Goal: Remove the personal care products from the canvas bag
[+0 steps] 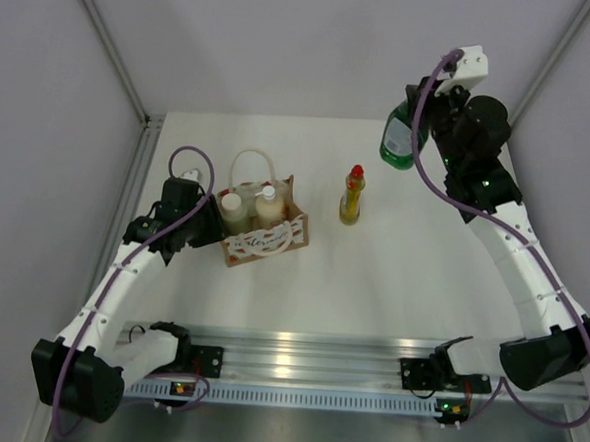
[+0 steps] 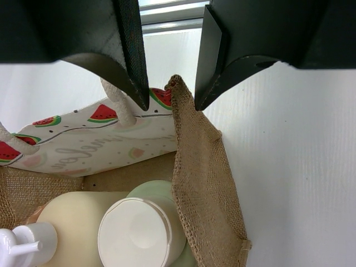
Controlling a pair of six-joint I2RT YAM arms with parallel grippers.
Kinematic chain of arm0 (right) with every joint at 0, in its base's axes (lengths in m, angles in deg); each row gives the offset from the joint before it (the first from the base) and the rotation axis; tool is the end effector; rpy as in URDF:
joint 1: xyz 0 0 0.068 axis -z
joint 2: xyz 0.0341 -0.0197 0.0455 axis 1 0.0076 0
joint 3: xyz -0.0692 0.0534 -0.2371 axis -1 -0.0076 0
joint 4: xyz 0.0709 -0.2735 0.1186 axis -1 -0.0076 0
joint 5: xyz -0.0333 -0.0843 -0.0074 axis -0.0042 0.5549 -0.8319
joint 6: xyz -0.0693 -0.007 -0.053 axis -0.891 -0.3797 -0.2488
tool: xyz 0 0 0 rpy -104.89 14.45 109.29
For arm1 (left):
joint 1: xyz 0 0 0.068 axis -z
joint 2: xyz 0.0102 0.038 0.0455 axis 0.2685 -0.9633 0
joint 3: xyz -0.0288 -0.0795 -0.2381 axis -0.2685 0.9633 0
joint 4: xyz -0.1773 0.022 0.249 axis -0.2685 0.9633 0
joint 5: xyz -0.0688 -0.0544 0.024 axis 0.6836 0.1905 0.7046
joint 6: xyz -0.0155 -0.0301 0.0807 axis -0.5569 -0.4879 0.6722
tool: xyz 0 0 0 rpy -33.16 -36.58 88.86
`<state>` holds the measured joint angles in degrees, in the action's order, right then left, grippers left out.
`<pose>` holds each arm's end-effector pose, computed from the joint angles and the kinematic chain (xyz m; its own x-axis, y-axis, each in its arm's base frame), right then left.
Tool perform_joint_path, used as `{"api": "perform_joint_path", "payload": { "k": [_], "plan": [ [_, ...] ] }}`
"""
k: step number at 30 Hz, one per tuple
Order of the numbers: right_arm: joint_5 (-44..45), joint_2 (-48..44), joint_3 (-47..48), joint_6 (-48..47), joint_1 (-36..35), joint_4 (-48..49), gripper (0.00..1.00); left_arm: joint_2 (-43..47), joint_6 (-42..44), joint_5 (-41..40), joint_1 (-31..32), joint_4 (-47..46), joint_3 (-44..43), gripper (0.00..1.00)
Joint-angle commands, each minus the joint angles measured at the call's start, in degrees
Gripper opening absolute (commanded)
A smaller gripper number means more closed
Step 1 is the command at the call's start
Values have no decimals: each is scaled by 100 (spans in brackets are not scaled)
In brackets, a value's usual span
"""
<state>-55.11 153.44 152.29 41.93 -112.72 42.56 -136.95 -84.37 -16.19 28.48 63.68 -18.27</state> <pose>0.3611 0.1424 0.4830 0.1337 0.0133 -0.9909 -0.2531 0.9672 -0.0211 0.2850 -0.0689 0.2343 -0.7487 -0.3423 -0.5677 -0.1427 0.9195 -0.3662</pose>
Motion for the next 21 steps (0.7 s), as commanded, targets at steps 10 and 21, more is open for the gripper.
{"api": "perform_joint_path", "payload": {
  "k": [10,21],
  "plan": [
    [107,-725,-1430,-13,593,1516,0,113,12,-31,54,-37,77,43],
    [-306,-507,-3030,-154,725,3459,0,113,11,-48,116,-45,86,43]
  ]
}}
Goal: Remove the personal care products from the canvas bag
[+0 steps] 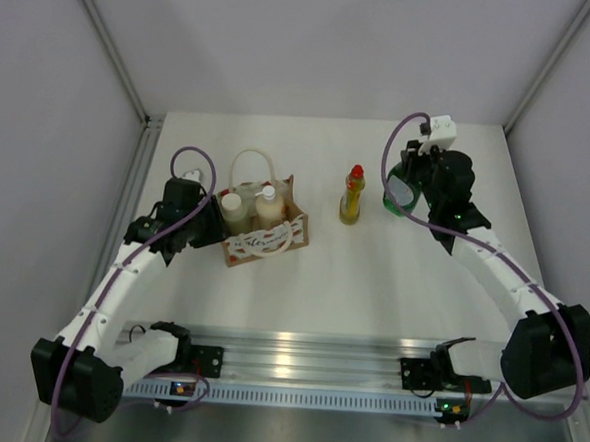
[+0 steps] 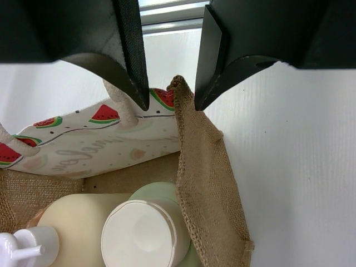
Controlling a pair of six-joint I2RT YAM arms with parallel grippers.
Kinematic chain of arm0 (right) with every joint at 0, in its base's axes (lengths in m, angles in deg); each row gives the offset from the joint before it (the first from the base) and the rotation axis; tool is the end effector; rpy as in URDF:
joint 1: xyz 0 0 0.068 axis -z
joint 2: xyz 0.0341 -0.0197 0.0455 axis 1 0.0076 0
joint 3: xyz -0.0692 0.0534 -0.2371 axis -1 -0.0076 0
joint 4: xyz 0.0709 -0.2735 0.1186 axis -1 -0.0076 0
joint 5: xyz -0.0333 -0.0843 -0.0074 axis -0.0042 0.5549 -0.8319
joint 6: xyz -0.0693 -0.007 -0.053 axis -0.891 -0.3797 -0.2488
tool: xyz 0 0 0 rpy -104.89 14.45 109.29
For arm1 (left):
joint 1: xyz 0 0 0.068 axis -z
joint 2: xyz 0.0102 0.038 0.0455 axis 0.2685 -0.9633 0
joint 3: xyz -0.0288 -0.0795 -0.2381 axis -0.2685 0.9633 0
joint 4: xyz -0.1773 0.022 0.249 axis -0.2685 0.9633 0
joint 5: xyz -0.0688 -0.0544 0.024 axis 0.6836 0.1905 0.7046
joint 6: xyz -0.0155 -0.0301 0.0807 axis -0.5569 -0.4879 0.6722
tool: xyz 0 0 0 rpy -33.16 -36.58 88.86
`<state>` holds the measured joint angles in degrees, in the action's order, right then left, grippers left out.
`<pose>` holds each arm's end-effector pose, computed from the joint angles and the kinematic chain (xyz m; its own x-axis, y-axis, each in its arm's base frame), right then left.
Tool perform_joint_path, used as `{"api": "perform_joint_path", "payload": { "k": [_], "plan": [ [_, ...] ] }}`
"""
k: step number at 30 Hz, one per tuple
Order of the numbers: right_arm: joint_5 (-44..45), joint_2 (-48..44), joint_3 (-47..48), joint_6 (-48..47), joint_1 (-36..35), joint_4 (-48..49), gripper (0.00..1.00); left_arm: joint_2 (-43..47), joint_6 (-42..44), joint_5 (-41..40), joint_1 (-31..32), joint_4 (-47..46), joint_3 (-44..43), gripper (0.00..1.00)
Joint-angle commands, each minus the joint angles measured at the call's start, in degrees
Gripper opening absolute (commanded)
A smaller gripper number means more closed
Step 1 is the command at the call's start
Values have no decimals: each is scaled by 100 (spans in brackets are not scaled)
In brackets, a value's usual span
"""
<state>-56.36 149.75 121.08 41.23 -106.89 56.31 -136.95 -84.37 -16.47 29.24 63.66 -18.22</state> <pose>0.3795 0.1085 0.3021 -0.0912 -0.0835 -0.9923 -0.1849 0.9806 -0.0655 0.2841 -0.0723 0.2340 -0.7519 -0.3327 -0.5692 -0.1334 0.9222 -0.3629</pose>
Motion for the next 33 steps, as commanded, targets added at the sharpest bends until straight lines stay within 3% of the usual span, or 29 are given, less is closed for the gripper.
{"api": "perform_joint_path", "payload": {
  "k": [1,15,22,24,25,28,33],
  "plan": [
    [-217,-93,46,-84,167,2268,0,113,3,-11,39,-43,81,43],
    [-630,874,-525,57,431,3412,0,113,12,15,39,-35,81,43],
    [-718,1006,-727,-110,440,3483,0,86,29,33,57,-35,73,43],
    [-832,963,-798,-102,440,3465,11,78,29,24,57,-34,73,43],
    [-850,945,-815,-102,440,3422,25,78,29,7,57,-34,73,43],
    [-938,866,-833,-58,440,3212,56,60,20,7,57,-35,73,43],
    [-912,603,-473,56,431,2376,66,43,29,7,57,-43,64,43]
  ]
}}
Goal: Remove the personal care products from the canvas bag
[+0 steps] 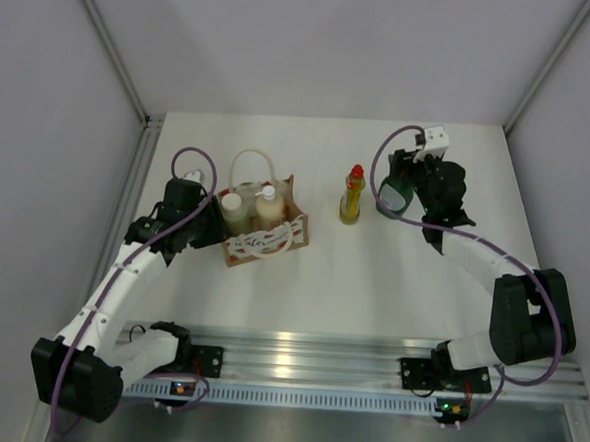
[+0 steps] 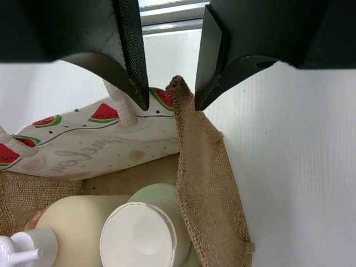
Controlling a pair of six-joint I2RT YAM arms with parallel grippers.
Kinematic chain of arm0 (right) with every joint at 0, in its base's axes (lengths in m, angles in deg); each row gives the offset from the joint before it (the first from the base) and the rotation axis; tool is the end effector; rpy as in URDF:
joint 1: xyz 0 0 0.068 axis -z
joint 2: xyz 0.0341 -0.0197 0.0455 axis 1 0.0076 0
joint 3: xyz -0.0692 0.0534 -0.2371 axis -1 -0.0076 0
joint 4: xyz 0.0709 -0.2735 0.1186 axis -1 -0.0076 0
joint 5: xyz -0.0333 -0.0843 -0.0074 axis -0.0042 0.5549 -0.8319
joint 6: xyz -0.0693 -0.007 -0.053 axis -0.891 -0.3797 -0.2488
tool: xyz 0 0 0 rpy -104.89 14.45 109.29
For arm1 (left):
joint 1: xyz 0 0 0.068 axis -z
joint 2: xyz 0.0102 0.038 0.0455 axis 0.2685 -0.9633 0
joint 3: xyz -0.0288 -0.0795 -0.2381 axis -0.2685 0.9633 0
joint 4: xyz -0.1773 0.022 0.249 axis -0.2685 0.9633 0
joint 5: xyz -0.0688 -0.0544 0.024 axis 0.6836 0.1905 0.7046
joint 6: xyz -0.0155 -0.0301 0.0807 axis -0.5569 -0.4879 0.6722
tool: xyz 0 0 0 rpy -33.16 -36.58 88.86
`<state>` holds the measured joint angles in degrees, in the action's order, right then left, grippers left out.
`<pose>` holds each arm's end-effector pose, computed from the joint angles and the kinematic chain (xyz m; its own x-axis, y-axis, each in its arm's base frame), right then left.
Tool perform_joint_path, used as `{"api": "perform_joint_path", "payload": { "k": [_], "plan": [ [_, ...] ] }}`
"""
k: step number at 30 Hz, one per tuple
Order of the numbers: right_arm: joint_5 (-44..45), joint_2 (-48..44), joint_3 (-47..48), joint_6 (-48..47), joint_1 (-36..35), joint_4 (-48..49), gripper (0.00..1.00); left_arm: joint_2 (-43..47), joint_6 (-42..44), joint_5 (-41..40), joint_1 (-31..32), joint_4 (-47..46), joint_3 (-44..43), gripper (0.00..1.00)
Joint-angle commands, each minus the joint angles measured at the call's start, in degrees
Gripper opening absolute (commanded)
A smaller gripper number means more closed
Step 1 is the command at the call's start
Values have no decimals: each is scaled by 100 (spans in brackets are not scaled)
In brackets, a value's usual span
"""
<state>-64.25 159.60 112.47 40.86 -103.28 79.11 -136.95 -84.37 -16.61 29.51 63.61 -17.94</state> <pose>0.4007 0.0991 0.2298 -0.0142 -0.0646 -0.9978 -0.2534 0.9656 -0.0589 0.2835 -0.0733 0.2321 -0.7549 -0.3289 -0.5674 -0.1318 0.9236 -0.3600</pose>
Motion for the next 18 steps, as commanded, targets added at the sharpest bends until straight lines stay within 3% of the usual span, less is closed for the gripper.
{"api": "perform_joint_path", "payload": {
  "k": [1,8,18],
  "plan": [
    [-114,-445,415,111,71,17,66,43,20,20,30,-30,44,43],
    [-579,-998,1213,296,-368,-1361,68,95,12,-15,30,-30,44,44],
    [-1265,-517,1873,445,-2361,-2286,68,87,3,-15,30,-30,44,46]
  ]
}}
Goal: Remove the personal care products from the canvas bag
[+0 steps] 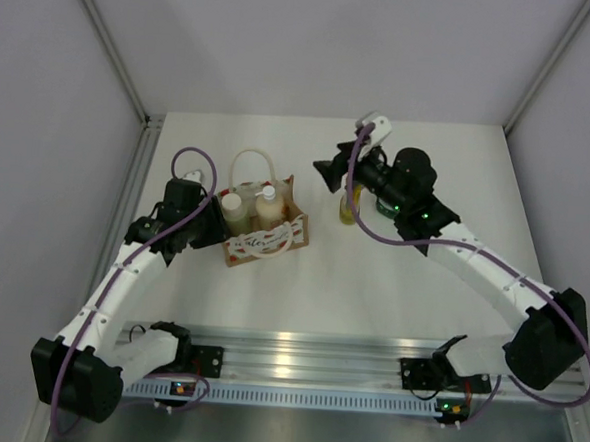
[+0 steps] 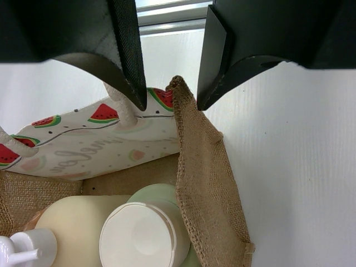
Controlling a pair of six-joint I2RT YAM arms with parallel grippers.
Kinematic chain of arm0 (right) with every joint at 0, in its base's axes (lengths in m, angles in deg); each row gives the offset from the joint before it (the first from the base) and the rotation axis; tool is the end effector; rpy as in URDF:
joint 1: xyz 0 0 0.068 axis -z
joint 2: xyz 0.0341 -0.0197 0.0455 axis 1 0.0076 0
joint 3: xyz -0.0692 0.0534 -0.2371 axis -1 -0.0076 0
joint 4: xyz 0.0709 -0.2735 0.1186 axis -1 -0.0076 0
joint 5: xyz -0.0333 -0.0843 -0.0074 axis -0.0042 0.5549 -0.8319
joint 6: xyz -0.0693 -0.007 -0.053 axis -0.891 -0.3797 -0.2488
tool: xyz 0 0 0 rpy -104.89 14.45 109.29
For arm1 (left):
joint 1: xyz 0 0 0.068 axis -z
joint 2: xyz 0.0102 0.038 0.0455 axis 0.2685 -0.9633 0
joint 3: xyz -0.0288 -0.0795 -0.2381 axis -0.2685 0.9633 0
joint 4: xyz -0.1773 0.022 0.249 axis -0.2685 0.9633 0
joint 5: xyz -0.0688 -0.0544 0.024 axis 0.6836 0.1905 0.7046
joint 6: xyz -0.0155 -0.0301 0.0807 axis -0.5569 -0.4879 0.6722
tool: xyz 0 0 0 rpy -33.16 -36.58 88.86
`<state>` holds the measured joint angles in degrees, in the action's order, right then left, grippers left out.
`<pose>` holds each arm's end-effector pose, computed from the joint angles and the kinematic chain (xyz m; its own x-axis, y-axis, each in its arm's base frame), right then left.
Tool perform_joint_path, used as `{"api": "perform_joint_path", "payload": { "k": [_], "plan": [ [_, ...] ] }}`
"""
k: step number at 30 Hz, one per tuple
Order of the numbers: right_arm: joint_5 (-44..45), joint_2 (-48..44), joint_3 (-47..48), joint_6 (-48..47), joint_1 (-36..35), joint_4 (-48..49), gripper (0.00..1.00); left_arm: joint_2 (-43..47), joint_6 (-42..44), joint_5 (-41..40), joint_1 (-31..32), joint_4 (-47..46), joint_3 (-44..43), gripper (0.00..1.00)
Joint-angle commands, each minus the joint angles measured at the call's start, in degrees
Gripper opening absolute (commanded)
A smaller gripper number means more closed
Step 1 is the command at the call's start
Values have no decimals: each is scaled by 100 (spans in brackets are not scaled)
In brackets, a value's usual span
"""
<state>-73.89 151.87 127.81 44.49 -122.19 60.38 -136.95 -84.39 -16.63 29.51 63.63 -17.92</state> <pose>0.3330 0.2300 0.3514 0.0358 0.0275 -0.9990 -0.6839 0.7295 -0.0044 0.2834 -0.0733 0.2319 -0.7551 -0.3291 -0.5670 -0.1325 0.9236 -0.3597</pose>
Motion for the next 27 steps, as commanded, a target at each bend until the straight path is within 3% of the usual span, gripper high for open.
{"api": "perform_joint_path", "payload": {
  "k": [1,7,11,17,27],
  "plan": [
    [-310,336,435,65,-578,-387,68,113,-4,-13,30,-32,42,47],
    [-1143,987,549,-602,-886,88,70,130,5,-13,48,-32,59,48],
    [-1846,1750,1243,-1286,-886,-550,70,139,-4,-13,74,-32,51,48],
    [-2085,2691,2413,-1982,-842,-1659,70,148,5,-31,83,-32,59,48],
    [-3008,3352,2853,-2343,-781,-1889,65,69,23,4,83,-32,42,49]
  ]
}}
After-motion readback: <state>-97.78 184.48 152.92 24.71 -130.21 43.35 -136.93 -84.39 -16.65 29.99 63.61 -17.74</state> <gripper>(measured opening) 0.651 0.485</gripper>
